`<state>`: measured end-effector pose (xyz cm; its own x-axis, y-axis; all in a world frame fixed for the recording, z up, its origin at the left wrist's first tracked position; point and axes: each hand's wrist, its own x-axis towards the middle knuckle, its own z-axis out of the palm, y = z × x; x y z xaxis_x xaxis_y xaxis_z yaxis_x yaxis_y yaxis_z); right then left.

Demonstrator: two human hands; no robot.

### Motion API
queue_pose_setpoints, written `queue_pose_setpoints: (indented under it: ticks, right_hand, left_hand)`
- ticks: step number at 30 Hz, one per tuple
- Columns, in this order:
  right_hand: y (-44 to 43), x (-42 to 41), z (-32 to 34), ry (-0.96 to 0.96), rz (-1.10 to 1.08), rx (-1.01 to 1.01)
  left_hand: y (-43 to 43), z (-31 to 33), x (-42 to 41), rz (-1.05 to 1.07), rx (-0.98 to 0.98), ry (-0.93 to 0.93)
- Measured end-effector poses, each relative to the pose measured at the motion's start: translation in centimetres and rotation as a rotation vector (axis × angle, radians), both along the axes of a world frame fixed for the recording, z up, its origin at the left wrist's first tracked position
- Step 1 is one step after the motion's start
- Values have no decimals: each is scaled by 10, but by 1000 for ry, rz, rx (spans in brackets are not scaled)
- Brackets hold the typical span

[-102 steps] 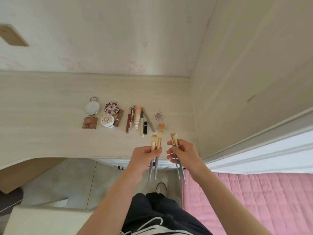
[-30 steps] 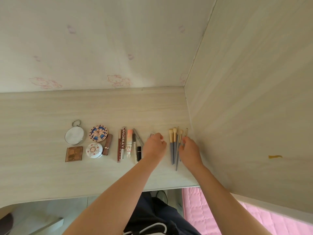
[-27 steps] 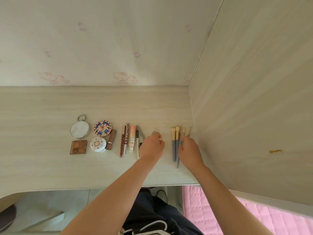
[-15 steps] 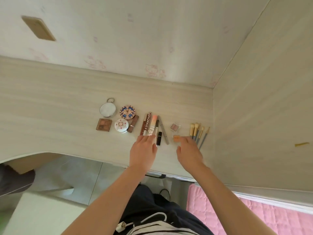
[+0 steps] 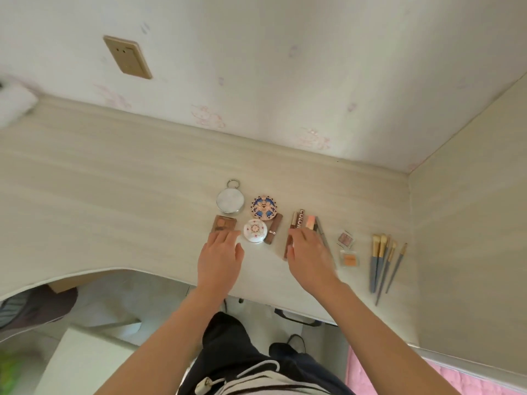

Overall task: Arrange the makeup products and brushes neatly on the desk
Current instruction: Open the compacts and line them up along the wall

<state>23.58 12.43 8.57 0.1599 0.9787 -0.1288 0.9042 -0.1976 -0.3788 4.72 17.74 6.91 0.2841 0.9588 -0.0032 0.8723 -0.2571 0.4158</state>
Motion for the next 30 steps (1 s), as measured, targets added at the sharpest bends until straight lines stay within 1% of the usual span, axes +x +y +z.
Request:
queue_pose_setpoints:
  ticks: [3,7,13,21,26,30]
  right_hand:
    - [27,-25,-1,-10,-18,4]
    - [63,-54,-3,0,-83,-41]
    - [114,-81,-9,-59,-121,-127]
    - [157,-91,-31,-135,-50,-294]
    - [163,-89,-46,-192,19,-288]
    - [166,-85,-52,-207,54,-273]
  left_hand:
    - [40,2,-23,-36,-30,22]
    - [90,-2,-43,-49,-142,30]
    - [140,-16,-47,-68,-292,5]
    - [159,-28,-33,-104,-338,33]
    - [163,-38,-29,-85,-402,26]
    - [162,-46,-25,-51,-412,1]
